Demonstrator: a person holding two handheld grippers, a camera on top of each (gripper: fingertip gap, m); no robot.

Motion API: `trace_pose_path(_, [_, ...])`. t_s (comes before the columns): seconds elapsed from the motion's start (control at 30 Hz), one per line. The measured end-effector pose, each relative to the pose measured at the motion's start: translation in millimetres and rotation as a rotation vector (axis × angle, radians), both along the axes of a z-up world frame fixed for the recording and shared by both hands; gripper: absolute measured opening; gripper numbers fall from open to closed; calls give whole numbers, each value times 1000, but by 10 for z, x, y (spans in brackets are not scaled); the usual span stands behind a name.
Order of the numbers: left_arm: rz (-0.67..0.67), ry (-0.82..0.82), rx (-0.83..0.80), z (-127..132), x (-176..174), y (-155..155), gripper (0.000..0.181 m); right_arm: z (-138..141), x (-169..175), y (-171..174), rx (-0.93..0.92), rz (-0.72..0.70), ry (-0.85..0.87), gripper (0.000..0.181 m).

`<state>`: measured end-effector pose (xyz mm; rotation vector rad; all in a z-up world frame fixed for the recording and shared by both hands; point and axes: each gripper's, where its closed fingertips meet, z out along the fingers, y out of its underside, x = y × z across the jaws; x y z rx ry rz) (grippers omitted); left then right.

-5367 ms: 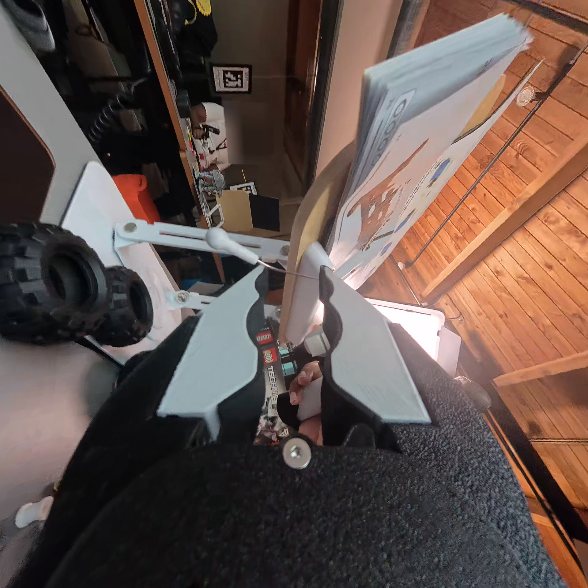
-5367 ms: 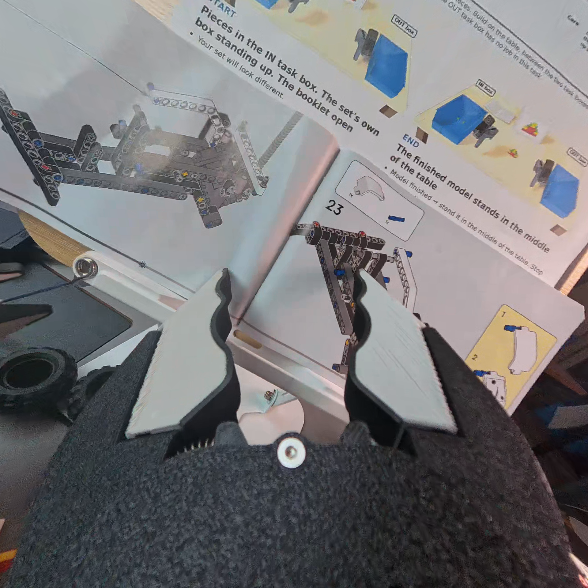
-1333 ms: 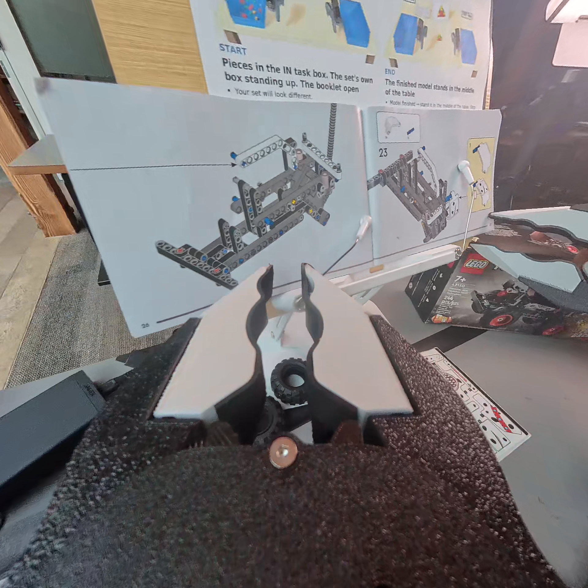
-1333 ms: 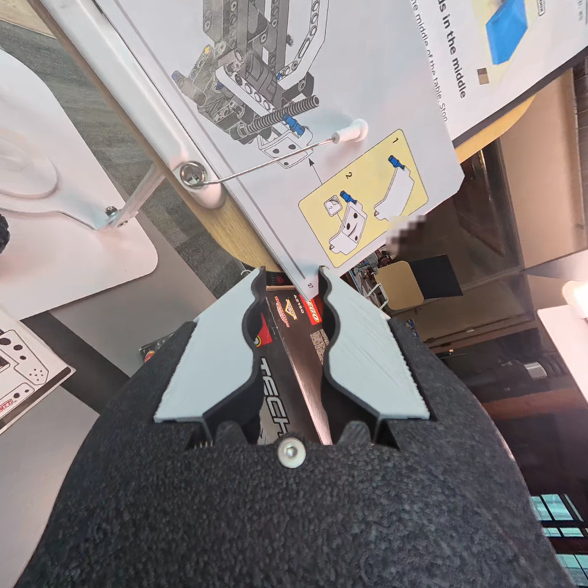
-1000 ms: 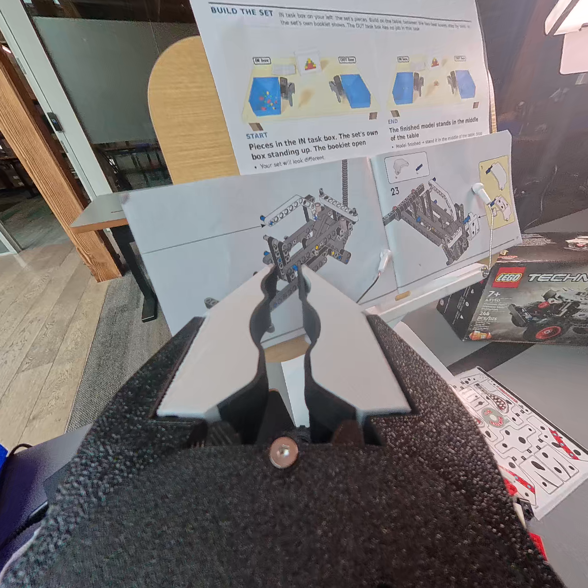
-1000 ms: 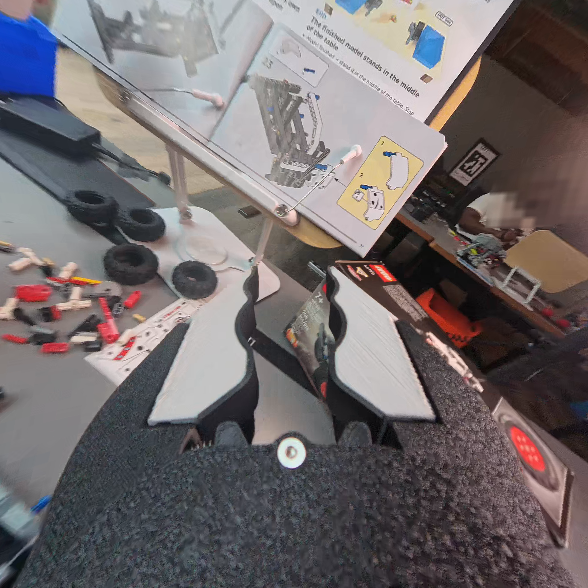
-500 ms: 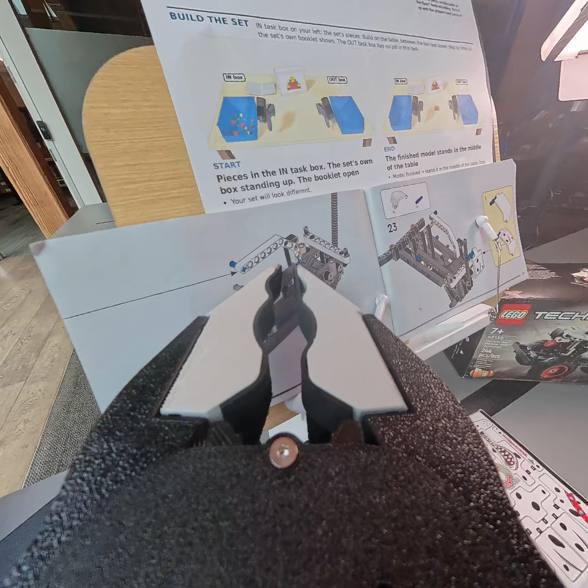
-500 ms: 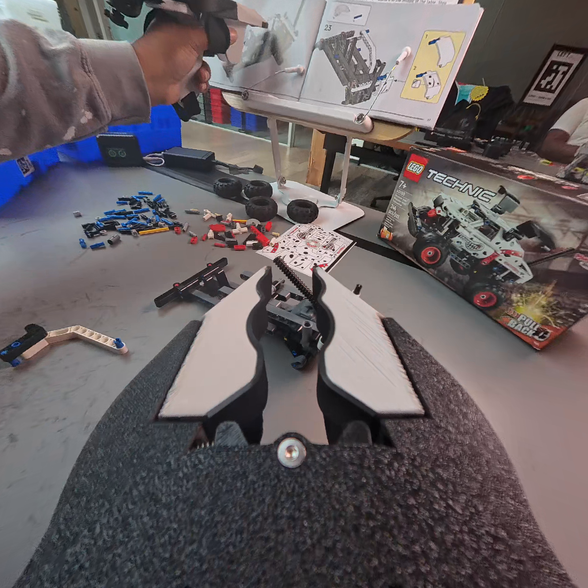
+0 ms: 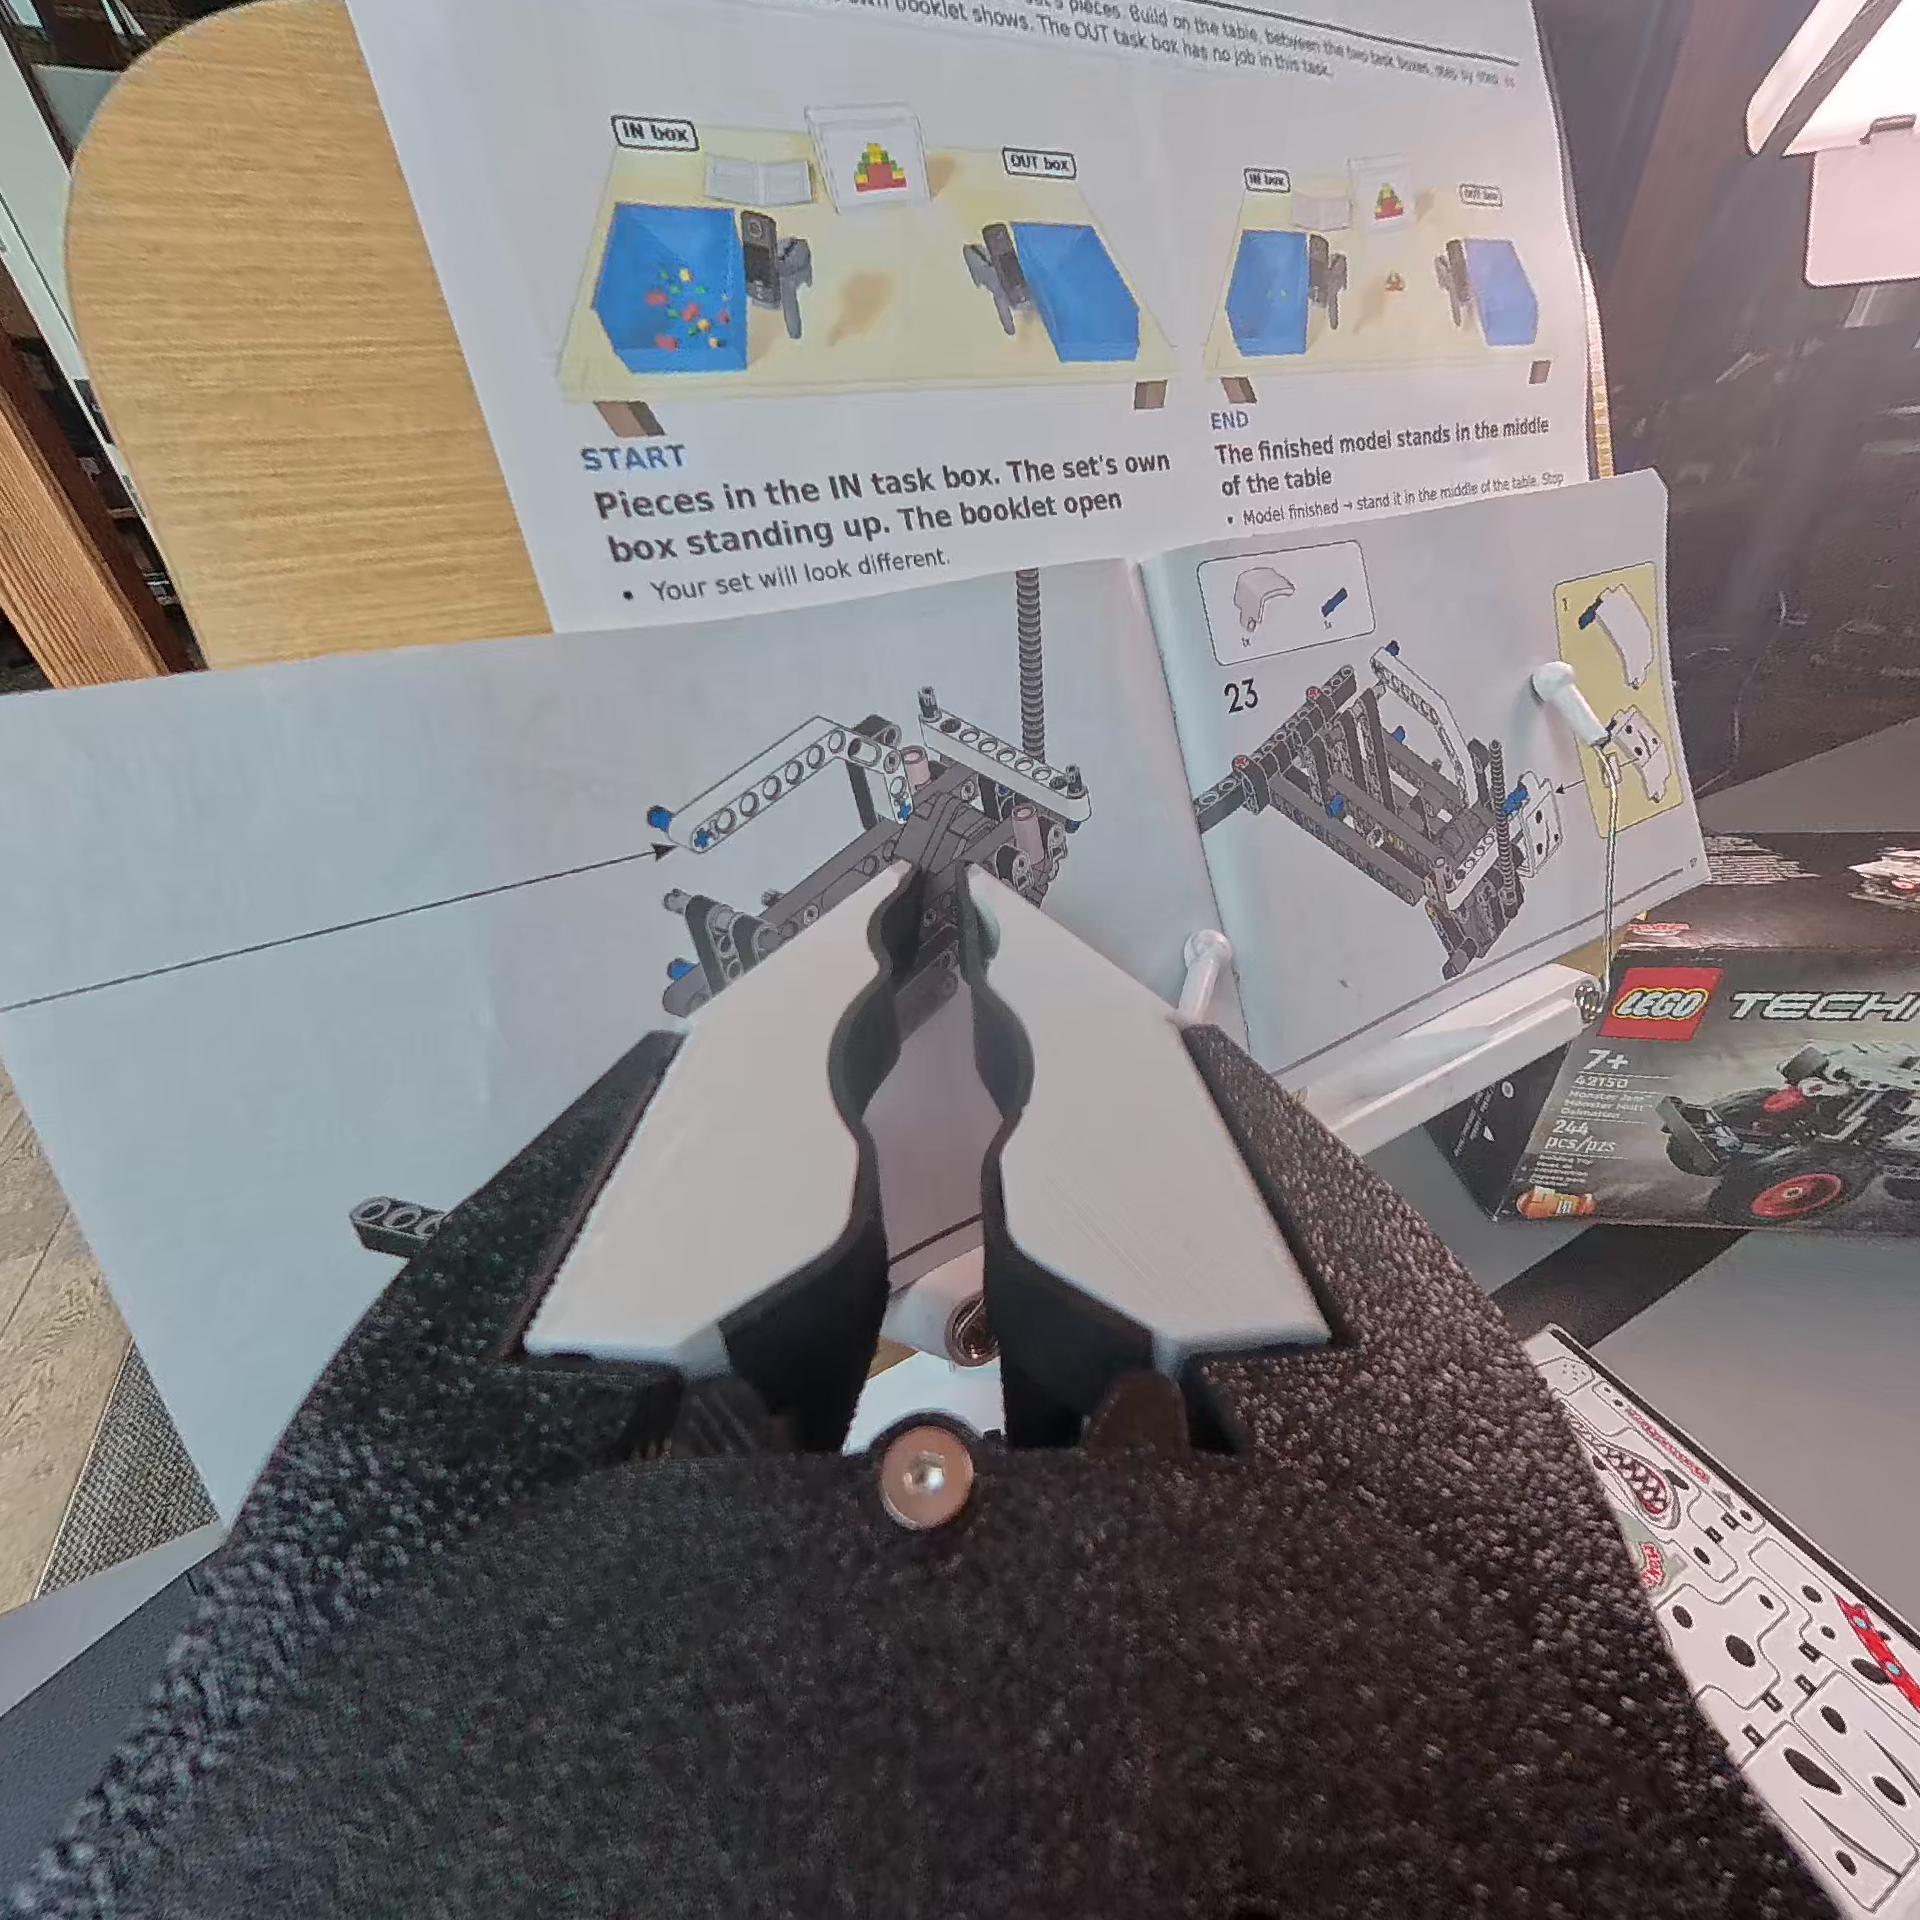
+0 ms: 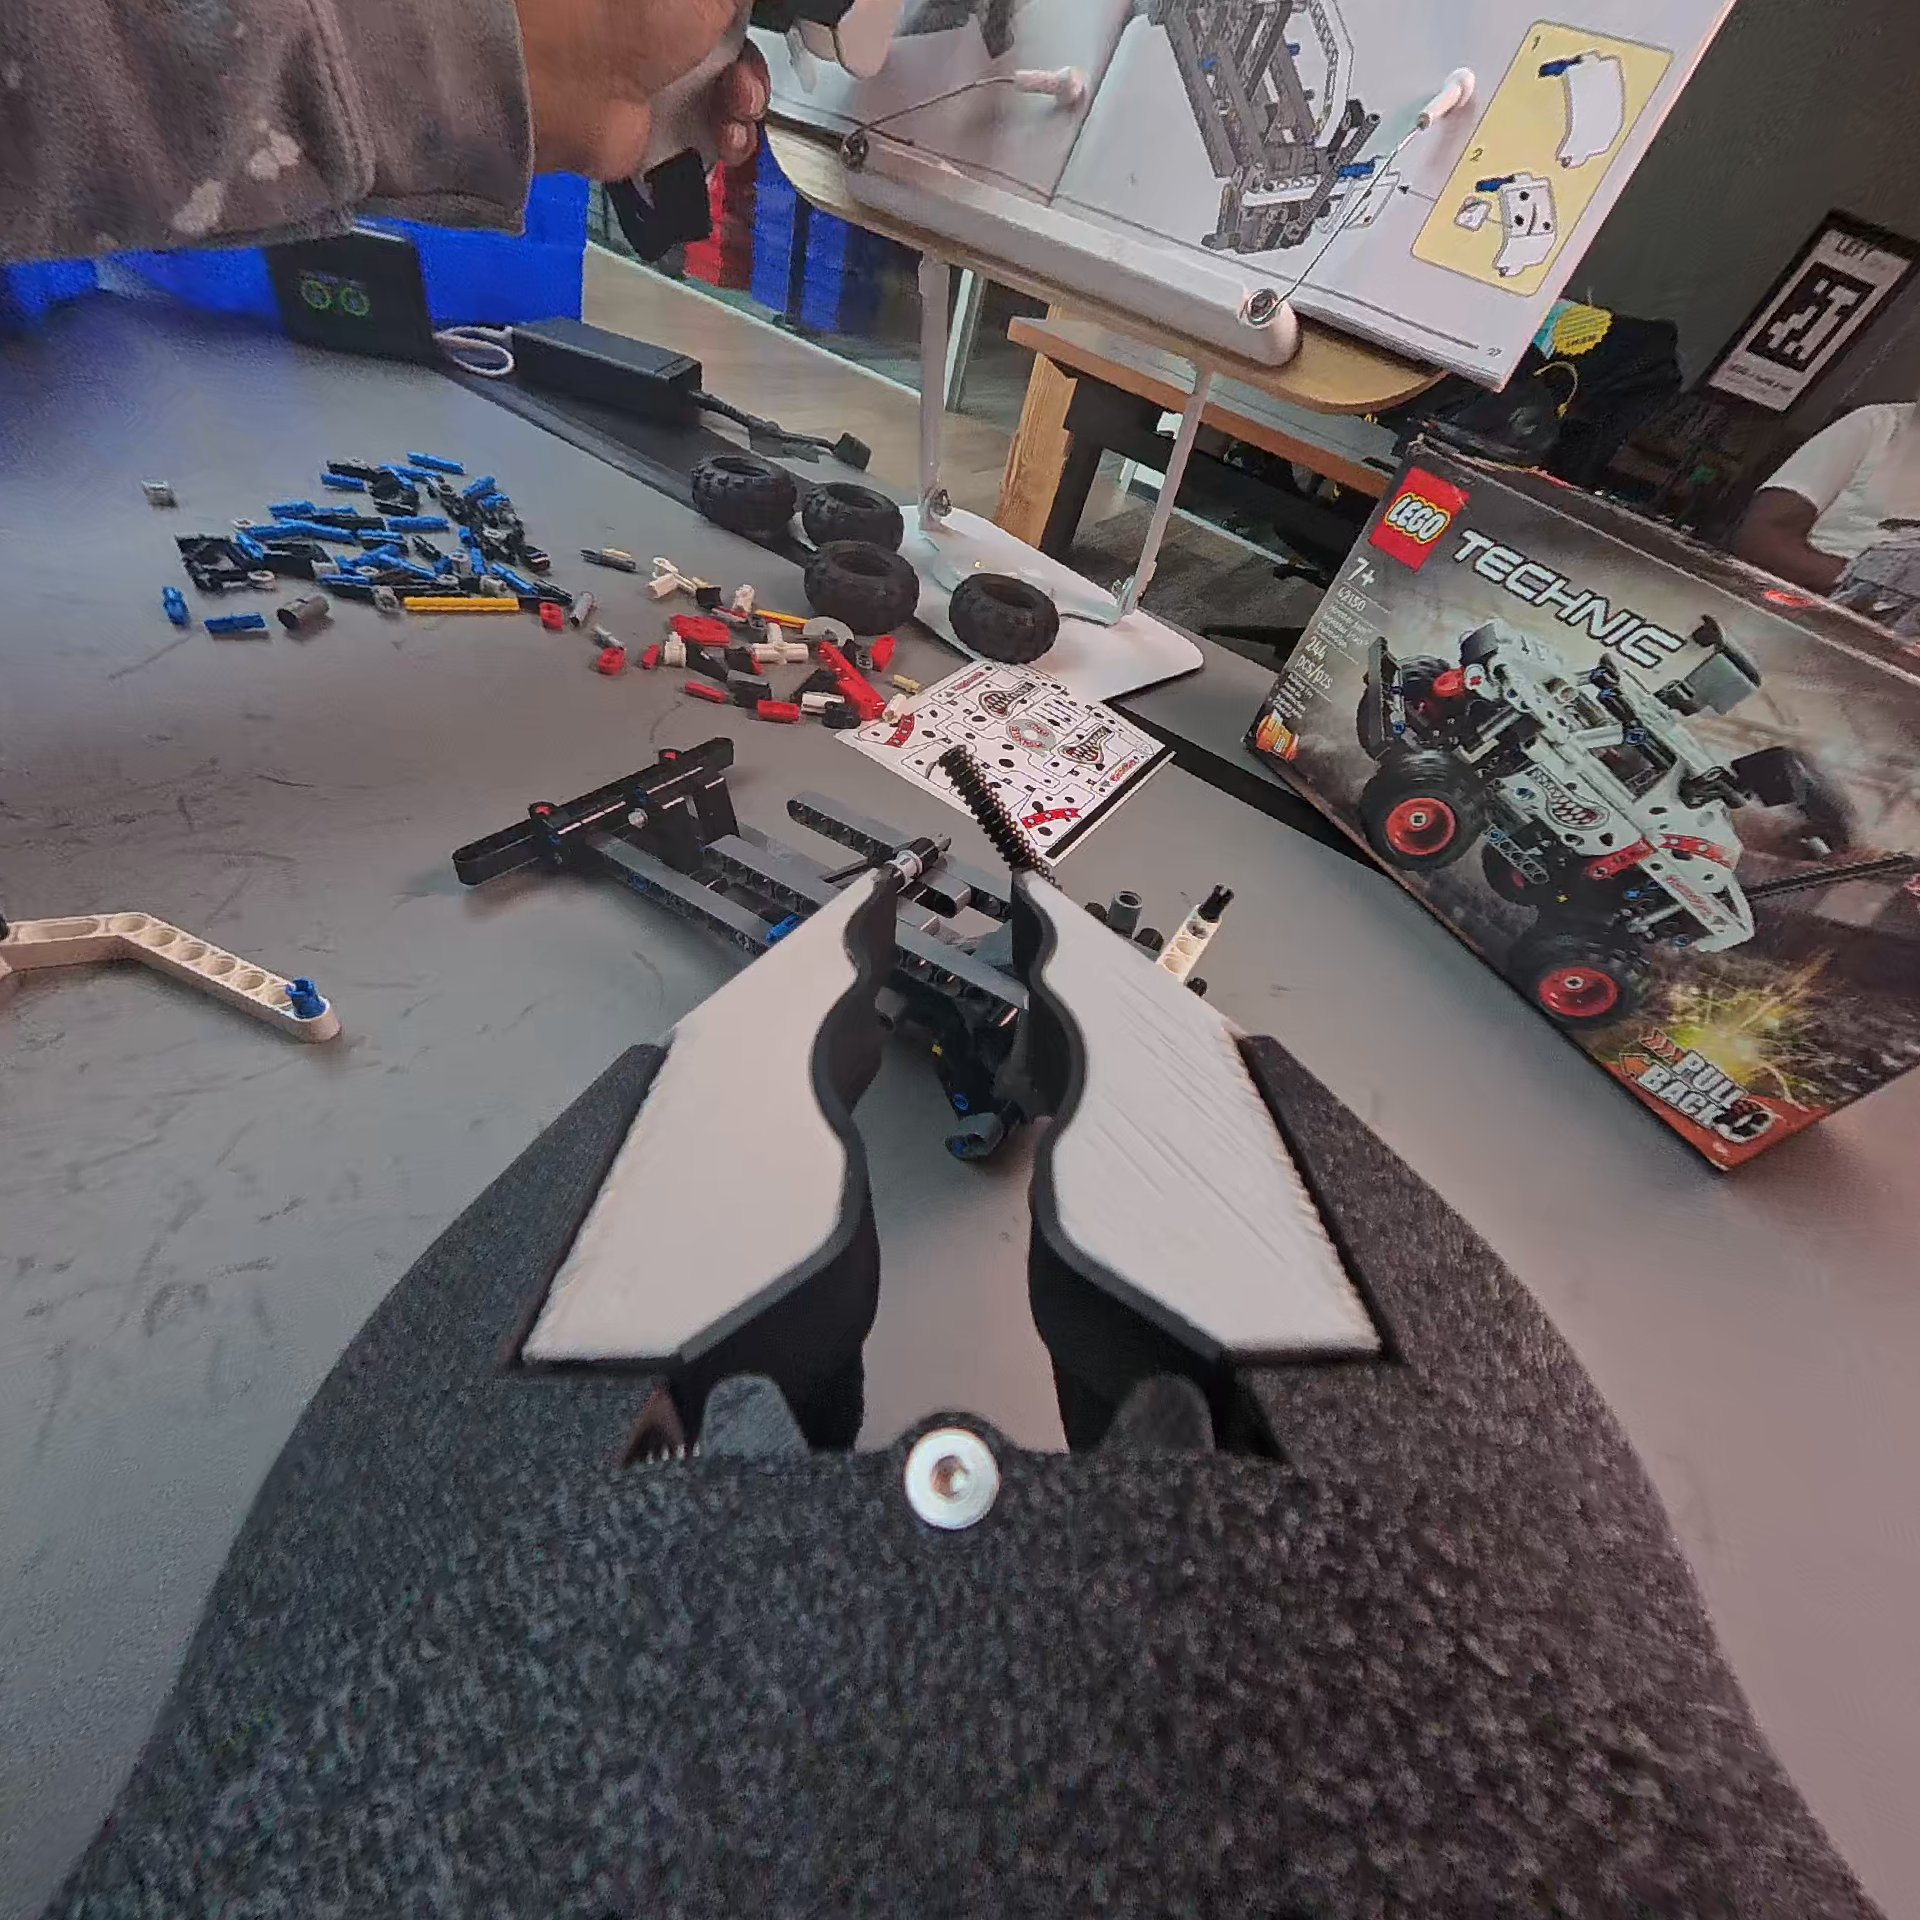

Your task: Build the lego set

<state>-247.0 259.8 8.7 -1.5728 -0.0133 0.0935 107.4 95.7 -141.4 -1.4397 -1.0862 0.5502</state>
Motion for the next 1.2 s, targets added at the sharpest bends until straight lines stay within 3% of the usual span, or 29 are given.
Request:
trace_pose_path(0.27, [-16,17,27,55,74,-134,10,24,7,7,-15,-1,27,21])
trace_pose_path(0.47, [-249,-129,51,20,754,-637,19,54,58,85,-29,-36,57,22])
trace_pose_path(0.6, [-516,-104,-119,-405,1453,-1087,31,175,227,258,-14,-141,115,32])
trace_pose_path(0.77, [-795,-47,-495,-1376,2127,-1761,67,-25,302,381,-148,-123,31,78])
trace_pose_path(0.83, [-814,4,-574,-1677,2223,-1906,74,-183,291,400,-193,-103,-45,87])
trace_pose_path(0.93, [-817,48,-634,-1944,2299,-1985,80,-219,247,391,-193,-88,-70,83])
trace_pose_path(1.2, [-797,168,-718,-2188,2446,-2014,89,-360,148,381,-179,-62,-182,82])
